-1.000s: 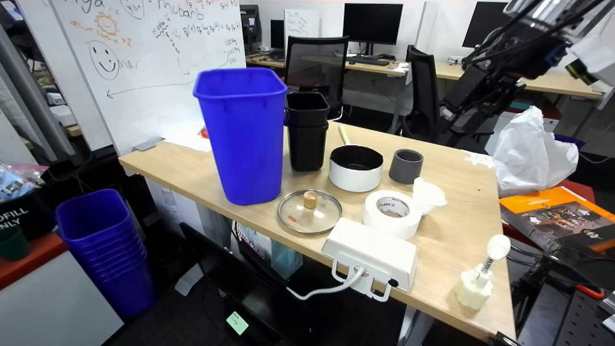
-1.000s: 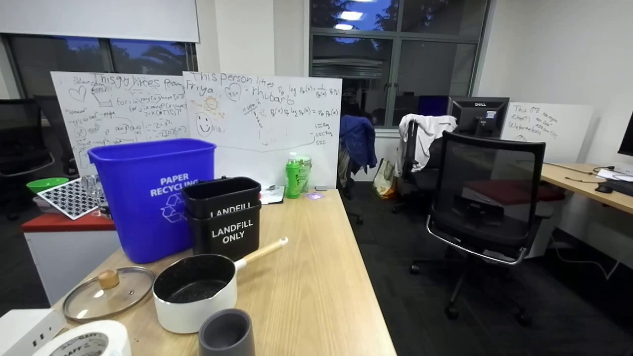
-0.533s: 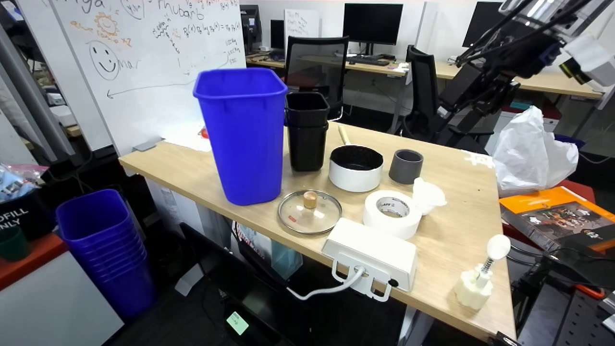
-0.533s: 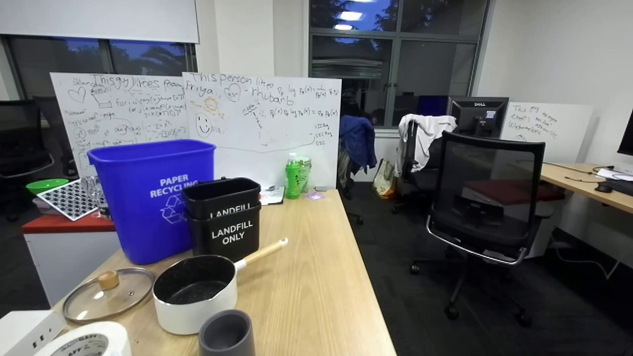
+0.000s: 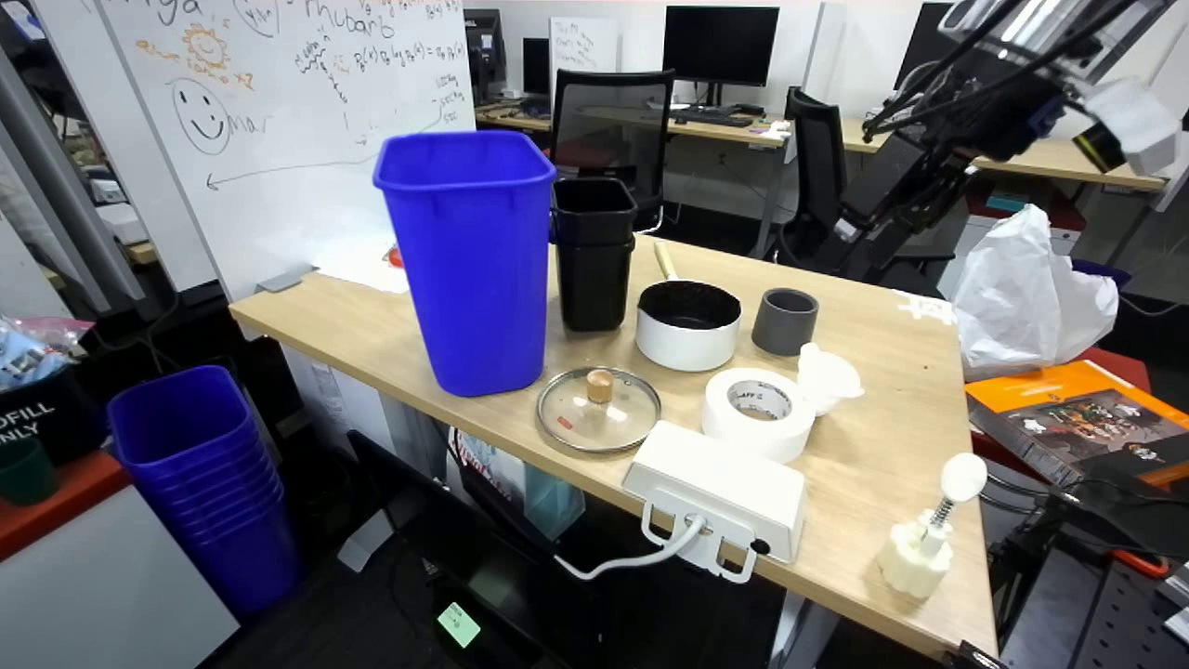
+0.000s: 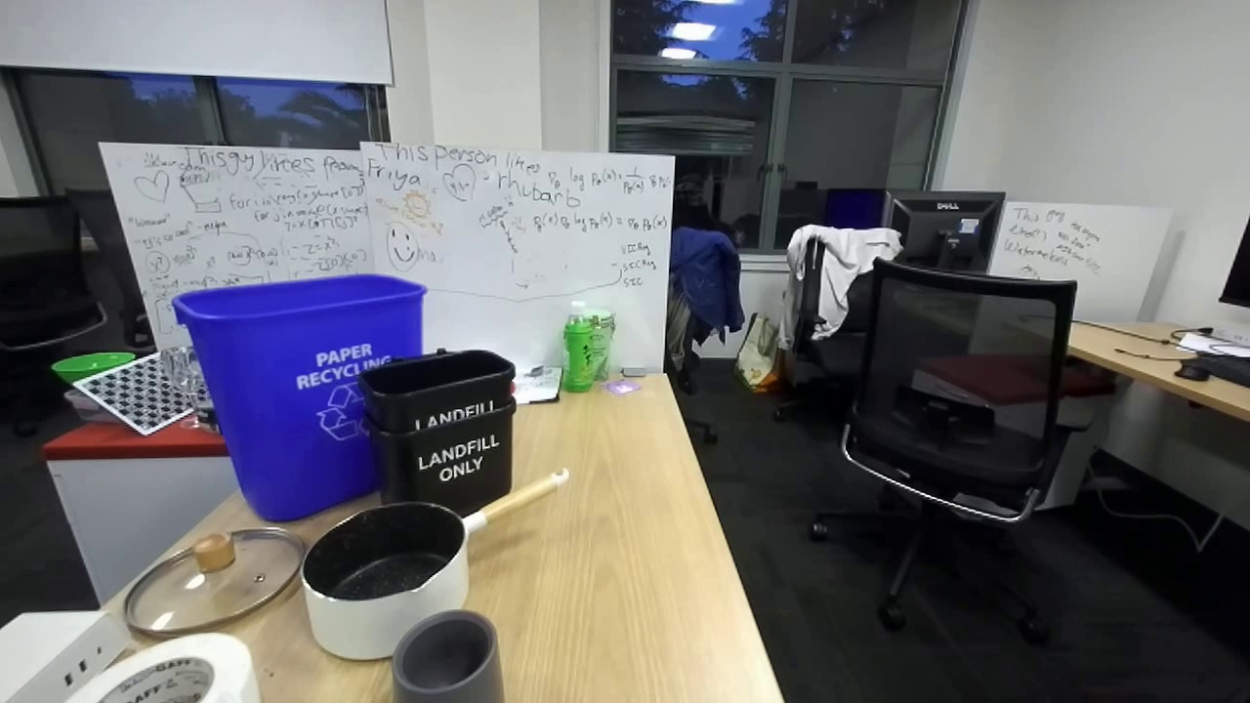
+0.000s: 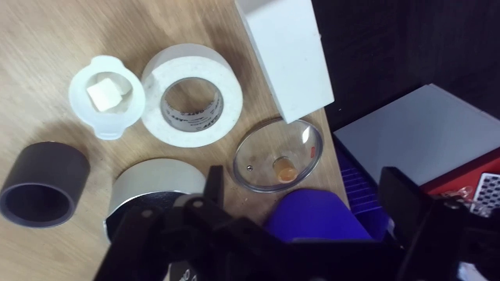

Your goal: Pick up the lid and put it on the pot

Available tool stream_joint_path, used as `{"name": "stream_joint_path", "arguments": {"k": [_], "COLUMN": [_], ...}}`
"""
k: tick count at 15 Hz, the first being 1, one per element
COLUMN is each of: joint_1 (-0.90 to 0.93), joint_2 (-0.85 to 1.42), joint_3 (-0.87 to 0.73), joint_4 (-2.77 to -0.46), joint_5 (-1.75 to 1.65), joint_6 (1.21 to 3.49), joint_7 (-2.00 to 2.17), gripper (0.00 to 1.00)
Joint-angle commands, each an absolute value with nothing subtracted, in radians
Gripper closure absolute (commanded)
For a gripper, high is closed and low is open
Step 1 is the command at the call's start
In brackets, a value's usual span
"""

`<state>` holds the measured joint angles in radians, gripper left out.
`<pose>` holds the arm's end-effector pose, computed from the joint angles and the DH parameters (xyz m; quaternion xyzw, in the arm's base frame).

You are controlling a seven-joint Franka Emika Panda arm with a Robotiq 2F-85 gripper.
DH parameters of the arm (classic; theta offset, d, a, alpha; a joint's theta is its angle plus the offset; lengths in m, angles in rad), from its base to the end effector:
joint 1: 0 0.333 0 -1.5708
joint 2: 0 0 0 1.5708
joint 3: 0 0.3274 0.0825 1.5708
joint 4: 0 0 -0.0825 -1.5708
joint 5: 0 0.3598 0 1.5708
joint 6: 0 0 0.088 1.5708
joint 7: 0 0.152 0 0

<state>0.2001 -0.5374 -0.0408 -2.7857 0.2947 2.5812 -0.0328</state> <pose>0.3632 0.0613 0.3804 -0.9807 0.0146 -0.1551 0.1182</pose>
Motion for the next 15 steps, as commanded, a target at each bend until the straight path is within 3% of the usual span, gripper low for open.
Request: {"name": "stream_joint_path", "arguments": {"k": [1, 9, 15], "joint_1": [0.384, 0.820, 0.862], "joint_2": [-0.447, -0.293, -0.235], "joint_3": [-0.183, -0.595, -0.650], "joint_4": [-2.787, -2.732, -2.724], "joint_5": [0.465, 0.640, 0.648], "joint_6": [2.684, 2.661, 2.705], "joint_7": [-0.293, -0.905, -1.033], "gripper": [0.00, 0.00, 0.00]}}
